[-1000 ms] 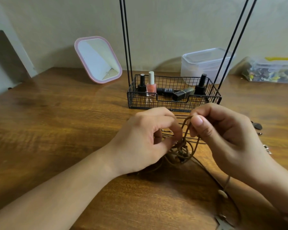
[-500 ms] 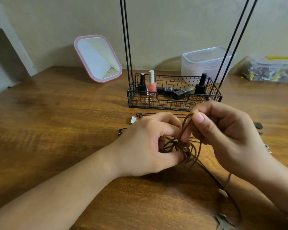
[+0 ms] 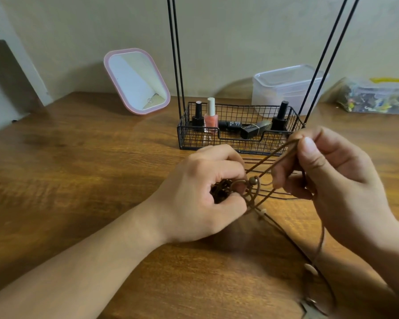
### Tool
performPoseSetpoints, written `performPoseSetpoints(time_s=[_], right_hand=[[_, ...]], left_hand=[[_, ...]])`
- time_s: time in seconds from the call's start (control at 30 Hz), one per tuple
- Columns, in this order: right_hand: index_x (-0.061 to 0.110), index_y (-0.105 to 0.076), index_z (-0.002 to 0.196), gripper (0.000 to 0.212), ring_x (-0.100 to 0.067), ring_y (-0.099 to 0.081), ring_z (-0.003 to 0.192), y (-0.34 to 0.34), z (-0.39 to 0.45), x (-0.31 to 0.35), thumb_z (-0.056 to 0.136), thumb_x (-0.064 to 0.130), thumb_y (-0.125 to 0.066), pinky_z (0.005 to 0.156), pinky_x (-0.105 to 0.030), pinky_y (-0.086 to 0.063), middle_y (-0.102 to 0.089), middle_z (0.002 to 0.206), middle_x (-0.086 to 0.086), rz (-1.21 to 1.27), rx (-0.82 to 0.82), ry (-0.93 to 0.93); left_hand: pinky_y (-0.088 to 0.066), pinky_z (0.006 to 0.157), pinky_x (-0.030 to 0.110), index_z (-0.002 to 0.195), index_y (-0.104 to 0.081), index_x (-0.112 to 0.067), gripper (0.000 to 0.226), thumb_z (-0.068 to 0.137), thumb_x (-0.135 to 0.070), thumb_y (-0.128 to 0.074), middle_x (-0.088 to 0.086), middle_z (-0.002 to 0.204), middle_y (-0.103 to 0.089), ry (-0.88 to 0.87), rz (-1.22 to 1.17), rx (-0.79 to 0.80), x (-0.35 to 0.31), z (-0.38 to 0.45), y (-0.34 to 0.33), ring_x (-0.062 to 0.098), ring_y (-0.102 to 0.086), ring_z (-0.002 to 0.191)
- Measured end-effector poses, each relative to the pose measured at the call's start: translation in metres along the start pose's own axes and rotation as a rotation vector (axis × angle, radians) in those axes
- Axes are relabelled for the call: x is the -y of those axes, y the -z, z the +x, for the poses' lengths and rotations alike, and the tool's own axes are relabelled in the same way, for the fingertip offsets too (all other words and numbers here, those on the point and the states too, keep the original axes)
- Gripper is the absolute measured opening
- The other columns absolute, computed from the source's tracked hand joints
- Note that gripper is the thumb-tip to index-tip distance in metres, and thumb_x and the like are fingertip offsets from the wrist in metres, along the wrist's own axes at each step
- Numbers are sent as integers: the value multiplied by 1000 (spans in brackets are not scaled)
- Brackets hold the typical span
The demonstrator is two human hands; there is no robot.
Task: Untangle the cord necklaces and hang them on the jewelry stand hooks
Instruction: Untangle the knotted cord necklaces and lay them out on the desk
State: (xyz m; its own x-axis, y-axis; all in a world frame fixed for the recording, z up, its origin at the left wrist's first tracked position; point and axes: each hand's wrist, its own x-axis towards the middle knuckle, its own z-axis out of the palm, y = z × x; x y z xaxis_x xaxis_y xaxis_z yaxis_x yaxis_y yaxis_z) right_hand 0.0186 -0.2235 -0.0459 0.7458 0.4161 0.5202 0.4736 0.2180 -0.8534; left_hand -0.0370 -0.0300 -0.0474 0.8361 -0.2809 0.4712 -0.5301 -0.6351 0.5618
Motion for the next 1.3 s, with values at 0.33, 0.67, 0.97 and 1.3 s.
performPoseSetpoints(time_s=[0.33,0.67,0.97,1.3], right_hand=[[10,-60,68,43,-6,-43,48,11,4,-2,92,45,-58,49,-11,-35,-55,54,-6,-343,-22,-105],[36,-64,112,30,-15,-62,89,9,-1,-3,88,53,-60,65,-31,-53,-62,94,10,-626,35,65],[32,-71,93,9,-10,-67,80,-3,-5,0,89,39,-69,63,-26,-52,-71,85,11,-566,179,118],[30,-65,90,10,-20,-68,70,1,-2,-3,94,38,-59,65,-45,-58,-72,81,-1,-412,132,-97]], left_hand=[[-45,68,18,76,-61,-15,19,90,-23,-51,-5,76,-57,54,-133,-116,6,2,3,14,-57,78],[-52,70,24,80,-69,-9,26,91,-19,-48,2,74,-66,328,-606,-10,5,4,6,13,-64,75],[-40,57,44,66,-68,-13,37,94,-34,-55,18,63,-56,232,-444,104,-1,1,-2,36,-50,63],[-43,51,34,70,-66,-23,26,84,-45,-71,-3,59,-59,124,-49,65,-3,-2,-6,18,-56,57]])
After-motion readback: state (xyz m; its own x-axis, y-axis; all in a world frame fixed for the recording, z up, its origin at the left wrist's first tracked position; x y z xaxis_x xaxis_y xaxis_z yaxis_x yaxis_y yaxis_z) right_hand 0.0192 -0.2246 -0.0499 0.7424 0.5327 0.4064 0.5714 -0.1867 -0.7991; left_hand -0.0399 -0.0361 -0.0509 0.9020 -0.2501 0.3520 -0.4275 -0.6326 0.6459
